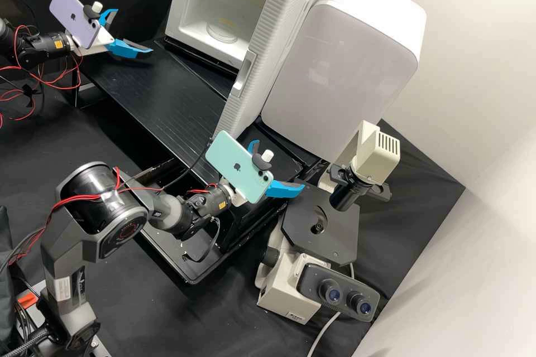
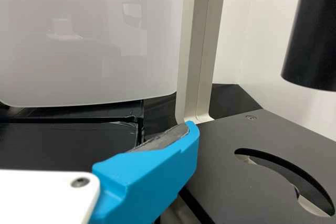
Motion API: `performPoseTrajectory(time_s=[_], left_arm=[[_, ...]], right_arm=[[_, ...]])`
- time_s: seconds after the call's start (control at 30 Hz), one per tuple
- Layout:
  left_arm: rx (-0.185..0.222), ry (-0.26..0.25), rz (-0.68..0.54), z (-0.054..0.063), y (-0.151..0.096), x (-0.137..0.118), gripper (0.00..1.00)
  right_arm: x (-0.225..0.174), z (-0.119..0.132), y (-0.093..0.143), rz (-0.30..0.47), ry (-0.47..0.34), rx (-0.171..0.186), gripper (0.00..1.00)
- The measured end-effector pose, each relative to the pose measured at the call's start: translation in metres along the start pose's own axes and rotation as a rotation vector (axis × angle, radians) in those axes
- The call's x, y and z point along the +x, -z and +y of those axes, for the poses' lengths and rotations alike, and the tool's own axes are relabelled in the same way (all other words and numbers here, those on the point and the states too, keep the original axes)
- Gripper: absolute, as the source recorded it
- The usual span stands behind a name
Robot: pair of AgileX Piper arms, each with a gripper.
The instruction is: Take the petri dish out of the incubator
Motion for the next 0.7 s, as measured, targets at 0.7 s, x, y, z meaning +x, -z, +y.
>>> performPoseTrajectory(time_s=[0.7], left_arm=[[-0.005, 0.003, -0.075, 0.001, -0.016, -0.008, 1.00]], right_arm=[[0.000, 0.000, 0.000, 0.000, 0.000, 0.000, 1.00]])
